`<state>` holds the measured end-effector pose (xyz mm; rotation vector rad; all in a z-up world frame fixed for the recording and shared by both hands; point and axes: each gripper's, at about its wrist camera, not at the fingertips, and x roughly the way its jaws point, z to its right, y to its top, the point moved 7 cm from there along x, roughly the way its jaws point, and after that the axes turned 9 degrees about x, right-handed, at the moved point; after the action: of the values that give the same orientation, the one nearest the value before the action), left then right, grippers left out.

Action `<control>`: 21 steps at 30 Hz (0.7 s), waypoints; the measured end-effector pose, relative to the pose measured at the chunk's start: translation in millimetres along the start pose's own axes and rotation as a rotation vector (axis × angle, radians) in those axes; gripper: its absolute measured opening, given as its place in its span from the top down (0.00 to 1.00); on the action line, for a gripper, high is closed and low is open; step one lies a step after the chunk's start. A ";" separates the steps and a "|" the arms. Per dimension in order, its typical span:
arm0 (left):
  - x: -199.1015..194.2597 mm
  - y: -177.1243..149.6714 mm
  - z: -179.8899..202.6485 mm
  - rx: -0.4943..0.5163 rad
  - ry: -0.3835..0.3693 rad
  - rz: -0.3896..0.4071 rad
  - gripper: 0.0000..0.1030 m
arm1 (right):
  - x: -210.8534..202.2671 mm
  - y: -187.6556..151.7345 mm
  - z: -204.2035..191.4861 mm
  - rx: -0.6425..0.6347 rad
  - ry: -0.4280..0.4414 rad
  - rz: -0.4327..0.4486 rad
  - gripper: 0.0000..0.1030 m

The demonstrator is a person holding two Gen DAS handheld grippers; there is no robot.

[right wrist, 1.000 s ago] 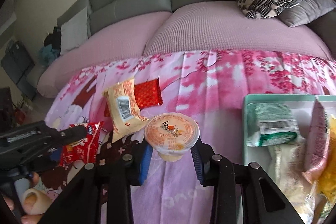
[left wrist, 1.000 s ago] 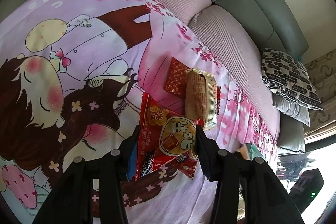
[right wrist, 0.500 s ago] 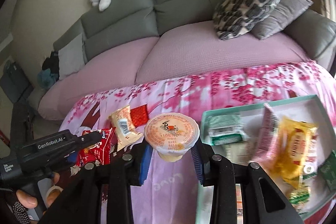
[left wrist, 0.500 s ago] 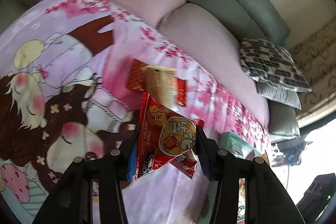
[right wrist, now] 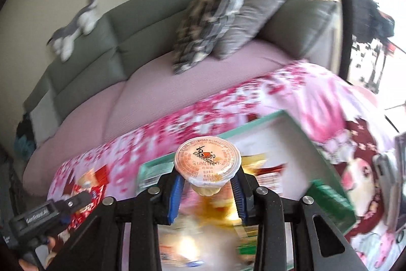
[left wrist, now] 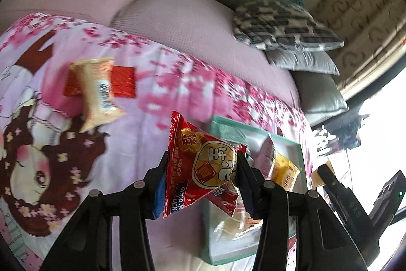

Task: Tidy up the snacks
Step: 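Carry the red packet and pudding cup into the tray and open both tools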

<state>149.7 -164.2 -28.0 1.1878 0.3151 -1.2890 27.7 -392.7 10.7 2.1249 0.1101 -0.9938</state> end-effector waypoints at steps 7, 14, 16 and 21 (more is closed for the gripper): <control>34.1 -1.6 54.9 0.101 -0.018 -0.062 0.52 | 7.6 14.1 70.4 0.100 -0.126 0.014 0.64; 66.4 -4.7 81.9 0.151 0.003 -0.119 0.52 | 22.2 12.7 104.5 0.132 -0.180 -0.011 0.64; 71.6 -6.5 82.6 0.155 0.011 -0.131 0.52 | 25.4 12.5 107.4 0.130 -0.186 -0.012 0.64; 86.3 -9.1 83.0 0.155 0.037 -0.155 0.52 | 33.1 12.8 113.7 0.126 -0.209 -0.013 0.64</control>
<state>136.3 -278.4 -62.6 1.3409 0.3442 -1.4475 -14.9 -486.4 -49.3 2.1203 -0.0424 -1.2526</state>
